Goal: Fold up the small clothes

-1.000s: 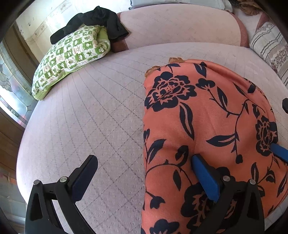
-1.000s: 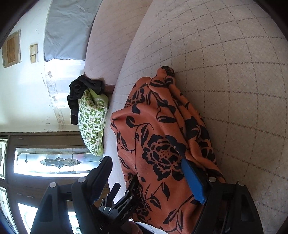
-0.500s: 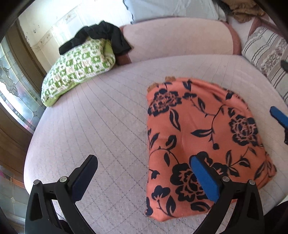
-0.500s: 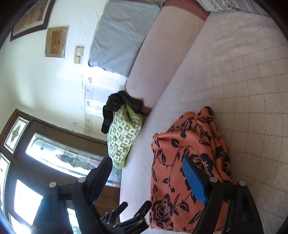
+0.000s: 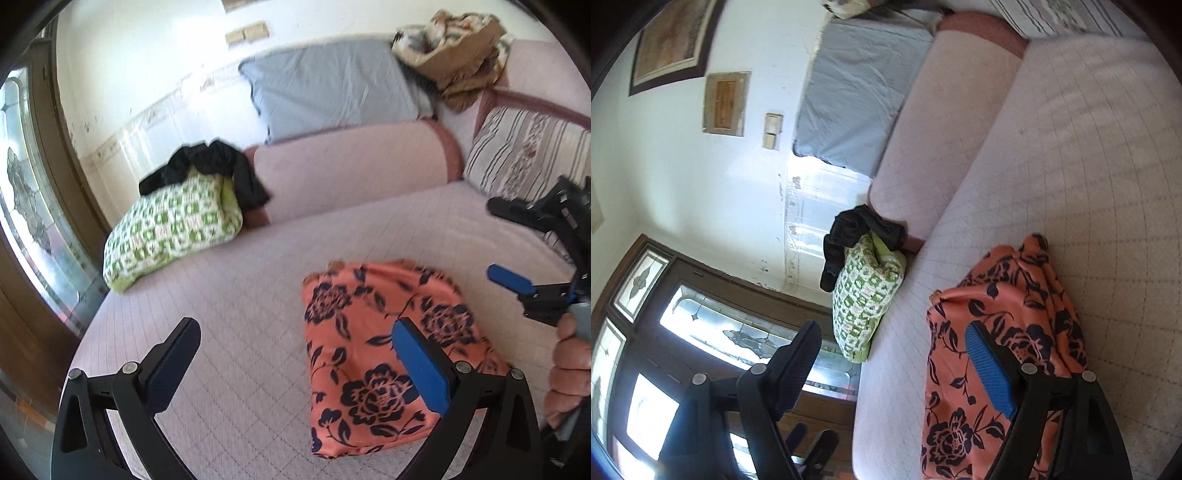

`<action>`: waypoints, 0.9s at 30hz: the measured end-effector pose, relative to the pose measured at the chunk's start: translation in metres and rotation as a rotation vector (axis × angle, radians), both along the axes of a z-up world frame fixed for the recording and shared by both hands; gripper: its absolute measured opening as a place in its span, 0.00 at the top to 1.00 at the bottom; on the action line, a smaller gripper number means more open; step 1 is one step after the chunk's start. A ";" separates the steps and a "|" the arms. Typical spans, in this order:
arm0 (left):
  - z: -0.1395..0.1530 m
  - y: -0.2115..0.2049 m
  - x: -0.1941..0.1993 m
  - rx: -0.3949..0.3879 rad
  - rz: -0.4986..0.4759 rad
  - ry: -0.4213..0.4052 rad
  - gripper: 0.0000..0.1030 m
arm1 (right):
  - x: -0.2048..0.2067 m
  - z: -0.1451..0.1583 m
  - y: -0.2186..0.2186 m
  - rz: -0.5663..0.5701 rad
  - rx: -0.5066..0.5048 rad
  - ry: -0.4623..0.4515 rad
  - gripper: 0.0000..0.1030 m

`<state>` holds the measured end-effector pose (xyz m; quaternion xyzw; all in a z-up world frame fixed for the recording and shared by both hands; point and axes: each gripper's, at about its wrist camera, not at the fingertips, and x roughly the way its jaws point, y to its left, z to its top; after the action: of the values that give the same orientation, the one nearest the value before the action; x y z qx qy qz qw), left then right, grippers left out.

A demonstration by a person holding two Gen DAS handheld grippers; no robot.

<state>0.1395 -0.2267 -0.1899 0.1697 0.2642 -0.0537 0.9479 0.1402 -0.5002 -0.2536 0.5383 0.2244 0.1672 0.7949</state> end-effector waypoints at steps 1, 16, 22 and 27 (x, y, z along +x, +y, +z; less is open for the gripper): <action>0.005 -0.001 -0.004 -0.006 -0.012 -0.018 0.00 | -0.002 0.003 0.000 -0.013 -0.016 -0.009 0.19; 0.023 0.007 -0.026 -0.106 -0.025 -0.074 0.00 | -0.051 0.031 -0.042 -0.261 -0.137 -0.069 0.20; 0.005 0.022 -0.018 -0.079 0.036 -0.006 0.00 | -0.069 0.030 -0.064 -0.315 -0.109 -0.072 0.20; -0.011 0.042 -0.006 -0.032 0.114 0.045 0.00 | -0.066 0.027 -0.066 -0.283 -0.083 -0.048 0.20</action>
<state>0.1336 -0.1849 -0.2009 0.1377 0.2937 -0.0079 0.9459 0.0740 -0.5666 -0.2271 0.5272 0.1340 0.0570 0.8372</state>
